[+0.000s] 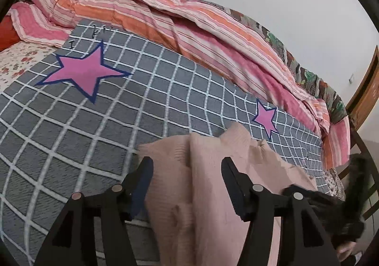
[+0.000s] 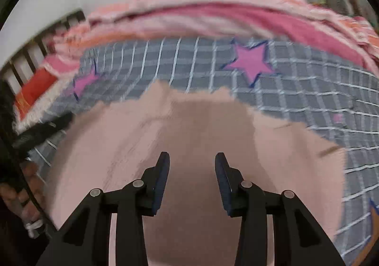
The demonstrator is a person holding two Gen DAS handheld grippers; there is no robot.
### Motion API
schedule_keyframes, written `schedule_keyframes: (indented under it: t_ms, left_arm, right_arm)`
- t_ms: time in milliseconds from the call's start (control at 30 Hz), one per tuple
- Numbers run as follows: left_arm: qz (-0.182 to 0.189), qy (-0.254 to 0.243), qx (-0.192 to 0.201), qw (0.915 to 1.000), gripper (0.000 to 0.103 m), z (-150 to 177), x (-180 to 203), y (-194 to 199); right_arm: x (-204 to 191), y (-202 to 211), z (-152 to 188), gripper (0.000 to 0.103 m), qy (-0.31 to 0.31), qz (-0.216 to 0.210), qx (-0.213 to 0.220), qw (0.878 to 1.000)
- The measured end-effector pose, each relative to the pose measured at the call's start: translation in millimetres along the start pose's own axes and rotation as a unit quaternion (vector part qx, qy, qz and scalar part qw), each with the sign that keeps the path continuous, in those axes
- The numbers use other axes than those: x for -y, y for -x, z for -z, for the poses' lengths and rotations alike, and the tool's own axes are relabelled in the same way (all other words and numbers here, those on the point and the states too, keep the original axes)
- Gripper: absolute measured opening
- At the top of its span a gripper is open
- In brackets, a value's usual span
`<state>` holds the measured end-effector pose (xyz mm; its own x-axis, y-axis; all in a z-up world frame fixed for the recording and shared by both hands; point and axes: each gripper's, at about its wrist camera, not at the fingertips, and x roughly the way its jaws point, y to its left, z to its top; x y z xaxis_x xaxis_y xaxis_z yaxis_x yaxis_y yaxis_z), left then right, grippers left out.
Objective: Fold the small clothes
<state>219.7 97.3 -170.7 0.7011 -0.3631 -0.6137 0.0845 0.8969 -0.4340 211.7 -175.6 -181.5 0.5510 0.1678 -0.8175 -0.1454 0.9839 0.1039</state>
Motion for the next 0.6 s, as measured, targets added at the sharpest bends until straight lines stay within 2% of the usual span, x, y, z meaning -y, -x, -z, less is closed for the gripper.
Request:
schedule_keyframes:
  t_ms: [133,367,600]
  left_arm:
    - [0.002,0.018,-0.004,0.9998,0.058,-3,-19,6]
    - [-0.031,0.027,0.002,0.9992,0.058,-8,-36,13]
    - [-0.024,0.012,0.008,0.9996,0.058,-7,-29,19]
  right_arm:
    - [-10,-30,-8,0.039,0.001,0.034,-0.027,0.999]
    - [5,-57,-33,0.040,-0.041,0.042,-0.056,0.997]
    - [3,-64,-42,0.040,-0.034,0.051,-0.058,0.996]
